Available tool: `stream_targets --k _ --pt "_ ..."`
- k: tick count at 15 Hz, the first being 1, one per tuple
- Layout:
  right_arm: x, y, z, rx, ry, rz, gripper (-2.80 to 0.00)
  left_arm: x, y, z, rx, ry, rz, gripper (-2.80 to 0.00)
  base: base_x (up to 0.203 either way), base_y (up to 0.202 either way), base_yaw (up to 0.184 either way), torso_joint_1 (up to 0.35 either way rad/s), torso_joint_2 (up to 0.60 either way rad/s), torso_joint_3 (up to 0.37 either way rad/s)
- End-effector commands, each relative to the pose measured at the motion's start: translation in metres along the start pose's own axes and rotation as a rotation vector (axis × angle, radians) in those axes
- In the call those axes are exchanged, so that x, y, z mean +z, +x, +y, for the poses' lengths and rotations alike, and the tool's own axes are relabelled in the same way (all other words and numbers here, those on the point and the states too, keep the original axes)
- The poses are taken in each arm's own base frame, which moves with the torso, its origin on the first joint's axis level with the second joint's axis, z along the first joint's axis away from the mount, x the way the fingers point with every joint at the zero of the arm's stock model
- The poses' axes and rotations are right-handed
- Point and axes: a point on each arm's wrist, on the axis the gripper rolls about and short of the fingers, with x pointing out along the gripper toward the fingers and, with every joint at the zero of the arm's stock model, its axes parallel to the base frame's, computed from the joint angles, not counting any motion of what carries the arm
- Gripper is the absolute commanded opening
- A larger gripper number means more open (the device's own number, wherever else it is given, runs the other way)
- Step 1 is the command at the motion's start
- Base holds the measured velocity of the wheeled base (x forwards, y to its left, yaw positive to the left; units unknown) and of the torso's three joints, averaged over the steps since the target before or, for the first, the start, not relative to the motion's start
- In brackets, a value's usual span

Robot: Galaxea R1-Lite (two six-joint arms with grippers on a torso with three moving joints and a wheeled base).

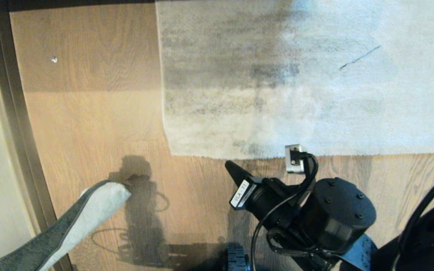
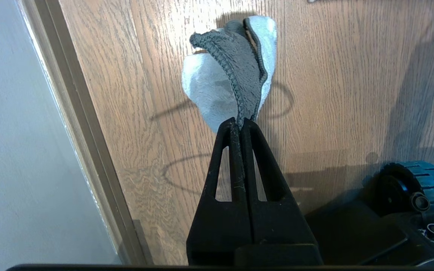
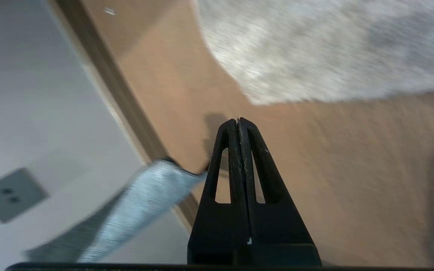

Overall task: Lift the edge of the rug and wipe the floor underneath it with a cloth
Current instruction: Lay down the carpet

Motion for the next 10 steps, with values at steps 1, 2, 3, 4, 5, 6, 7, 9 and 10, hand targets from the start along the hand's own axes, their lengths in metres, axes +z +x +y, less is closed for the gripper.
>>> stream_targets --k 1,2,3,4,5,6,7,9,10 --pt "-0.005 0.002 -0.019 -0.108 -0.023 0.007 -2.80 0.000 0.000 0.000 0.000 0.000 -0.001 -2.80 0.000 0.000 0.000 0.000 0.00 0.000" --pt "-0.004 0.002 -0.031 -0.168 -0.042 0.019 -2.80 0.000 0.000 0.000 -0.001 0.000 -0.001 -2.80 0.000 0.000 0.000 0.000 0.00 0.000" --pt "-0.002 0.003 -0.042 -0.213 -0.053 0.024 -2.80 0.000 0.000 0.000 -0.001 0.000 -0.001 -2.80 0.000 0.000 0.000 0.000 0.00 0.000" --pt "-0.004 0.004 -0.055 -0.259 -0.065 0.033 -2.80 0.000 0.000 0.000 0.000 0.000 -0.001 -2.80 0.000 0.000 0.000 0.000 0.00 0.000" --pt "-0.007 0.007 -0.067 -0.300 -0.075 0.039 -2.80 0.000 0.000 0.000 0.000 0.000 -0.001 -2.80 0.000 0.000 0.000 0.000 0.00 0.000" --pt "-0.008 0.012 -0.075 -0.328 -0.078 0.020 -2.80 0.000 0.000 0.000 -0.001 0.000 -0.001 -2.80 0.000 0.000 0.000 0.000 0.00 0.000" --pt "-0.007 0.019 -0.079 -0.342 -0.072 -0.018 -2.80 0.000 0.000 0.000 0.000 0.000 -0.001 -2.80 0.000 0.000 0.000 0.000 0.00 0.000" --pt "-0.006 0.030 -0.086 -0.332 -0.054 -0.082 -2.80 0.000 0.000 0.000 0.000 0.000 -0.001 -2.80 0.000 0.000 0.000 0.000 0.00 0.000" --pt "-0.007 0.034 -0.087 -0.324 -0.049 -0.094 -2.80 0.000 0.000 0.000 -0.001 0.000 -0.001 -2.80 0.000 0.000 0.000 0.000 0.00 0.000"
